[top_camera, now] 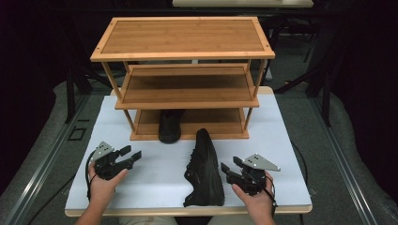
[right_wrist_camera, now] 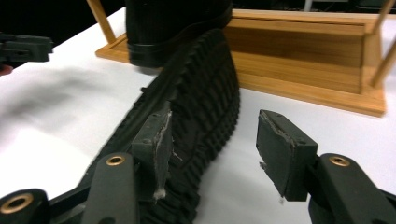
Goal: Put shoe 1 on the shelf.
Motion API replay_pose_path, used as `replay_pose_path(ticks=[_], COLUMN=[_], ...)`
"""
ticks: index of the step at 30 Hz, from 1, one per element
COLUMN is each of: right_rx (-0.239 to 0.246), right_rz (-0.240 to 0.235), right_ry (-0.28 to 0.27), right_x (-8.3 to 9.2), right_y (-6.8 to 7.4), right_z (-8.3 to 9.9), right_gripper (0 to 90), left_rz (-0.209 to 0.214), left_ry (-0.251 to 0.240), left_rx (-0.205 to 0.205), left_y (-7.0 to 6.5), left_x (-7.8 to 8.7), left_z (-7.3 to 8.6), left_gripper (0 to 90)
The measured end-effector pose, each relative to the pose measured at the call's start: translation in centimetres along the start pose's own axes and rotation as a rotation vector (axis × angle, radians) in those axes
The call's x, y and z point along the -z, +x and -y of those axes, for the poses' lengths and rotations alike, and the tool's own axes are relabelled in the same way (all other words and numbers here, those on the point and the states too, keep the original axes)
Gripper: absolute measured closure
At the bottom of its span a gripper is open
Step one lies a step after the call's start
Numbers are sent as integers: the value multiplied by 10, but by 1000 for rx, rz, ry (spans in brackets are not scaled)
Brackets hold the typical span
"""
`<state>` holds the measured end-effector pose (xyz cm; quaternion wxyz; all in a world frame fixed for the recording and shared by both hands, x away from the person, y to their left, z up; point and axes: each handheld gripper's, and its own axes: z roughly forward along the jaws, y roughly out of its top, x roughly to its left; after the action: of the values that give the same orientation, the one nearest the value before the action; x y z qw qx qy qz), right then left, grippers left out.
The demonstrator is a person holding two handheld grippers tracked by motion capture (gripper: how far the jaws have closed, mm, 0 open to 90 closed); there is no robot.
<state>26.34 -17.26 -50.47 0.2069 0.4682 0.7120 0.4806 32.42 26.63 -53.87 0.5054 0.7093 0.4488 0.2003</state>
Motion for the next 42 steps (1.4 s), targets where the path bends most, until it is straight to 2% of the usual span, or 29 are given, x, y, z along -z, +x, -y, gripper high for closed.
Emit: replay_pose_path(ticks=[2,4,9,11,14,17,18,23,28,30,34,42], right_rx=[12,15,18,24,35,34,42,68,104,119,124,115], right_rz=[4,-11,-33,-49,-42,-57,-46,-68,-61,-24,-45,-35], right_ry=[4,3,-8,12,22,29,28,54,78,95,90,84], right_x=[-2,-3,-5,-7,-10,-12,-13,-19,-24,-25,-25,-22], right_y=[4,6,15,18,23,27,28,35,42,44,43,40], right_z=[-1,-2,-4,-4,-3,-3,-3,-2,1,2,2,2], right_gripper=[447,444,430,429,428,427,425,410,404,398,398,394], left_rz=[8,18,22,11,5,-1,-3,-13,-21,-22,-19,-34], left_ry=[4,14,31,32,33,37,37,40,44,45,45,37], left_rx=[-5,-17,-10,-15,-18,-15,-15,-17,-16,-15,-20,-15], left_y=[1,2,2,2,1,2,2,3,3,3,2,2], left_x=[0,0,-2,-2,-2,-2,-2,-3,-4,-4,-4,-3], left_z=[0,1,1,0,1,1,1,2,3,3,3,3], left_gripper=[428,428,429,428,424,410,409,399,393,393,391,391])
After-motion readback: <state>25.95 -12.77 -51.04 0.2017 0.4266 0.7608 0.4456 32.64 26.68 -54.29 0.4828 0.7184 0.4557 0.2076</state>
